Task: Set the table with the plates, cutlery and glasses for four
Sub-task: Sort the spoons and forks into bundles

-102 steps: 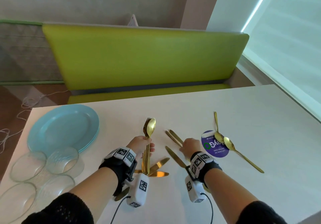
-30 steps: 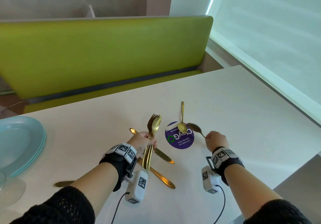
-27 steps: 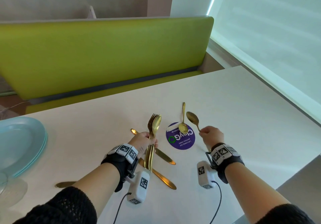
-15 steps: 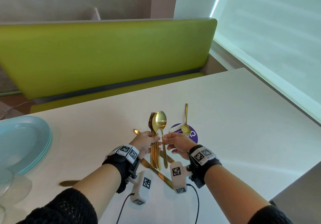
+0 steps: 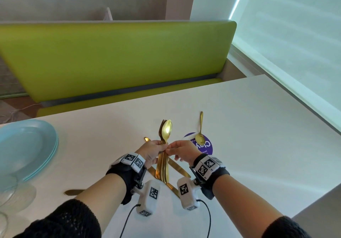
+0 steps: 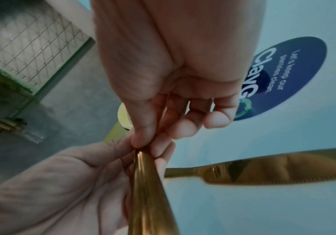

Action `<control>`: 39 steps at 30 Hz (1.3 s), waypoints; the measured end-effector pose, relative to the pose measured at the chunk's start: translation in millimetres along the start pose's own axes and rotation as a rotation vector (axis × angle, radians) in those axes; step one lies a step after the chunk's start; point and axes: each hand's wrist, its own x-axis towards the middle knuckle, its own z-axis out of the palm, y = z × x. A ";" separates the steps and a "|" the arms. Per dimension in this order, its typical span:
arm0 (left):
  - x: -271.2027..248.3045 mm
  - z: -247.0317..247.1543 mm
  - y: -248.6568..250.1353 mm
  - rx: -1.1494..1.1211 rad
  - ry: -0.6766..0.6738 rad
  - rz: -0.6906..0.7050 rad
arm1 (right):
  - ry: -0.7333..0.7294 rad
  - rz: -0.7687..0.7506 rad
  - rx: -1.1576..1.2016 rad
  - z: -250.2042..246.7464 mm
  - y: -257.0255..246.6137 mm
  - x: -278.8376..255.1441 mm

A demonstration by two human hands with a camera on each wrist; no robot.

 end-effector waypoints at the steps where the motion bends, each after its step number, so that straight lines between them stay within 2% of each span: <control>1: 0.3 -0.2 0.1 0.009 0.004 0.001 | -0.014 -0.006 -0.035 -0.9 -1.3 0.6; 4: 3.4 -1.6 0.4 0.001 0.033 0.001 | -0.029 -0.016 -0.144 -10.8 -7.6 5.6; 7: 4.5 -5.6 1.9 -0.067 0.076 0.012 | 0.164 0.018 -0.245 -37.0 -11.8 21.7; 9: 5.6 -10.2 1.9 -0.080 0.102 0.036 | 0.317 0.091 -0.400 -59.7 -12.3 35.1; 12: 8.5 -18.5 0.4 -0.070 0.132 0.055 | 0.405 0.256 -0.587 -86.6 -6.6 50.4; 15: 11.6 -24.8 0.8 -0.062 0.155 0.066 | 0.437 0.376 -0.588 -98.1 9.6 65.5; 18: 14.4 -27.4 3.7 -0.074 0.181 0.066 | 0.470 0.406 -0.465 -97.3 21.2 78.5; 25: 21.9 -27.8 8.5 -0.028 0.134 0.031 | 0.518 0.375 -0.375 -92.4 22.1 93.2; 32: 25.0 -26.8 12.8 0.008 0.147 0.041 | 0.424 0.326 -0.428 -87.9 8.9 85.2; 35: 20.6 -26.4 14.1 0.036 0.182 0.065 | 0.413 0.243 -0.568 -81.5 -3.0 72.8; 39: 13.4 -28.2 13.9 0.065 0.279 0.121 | 0.325 0.005 -1.019 -70.0 -21.7 45.5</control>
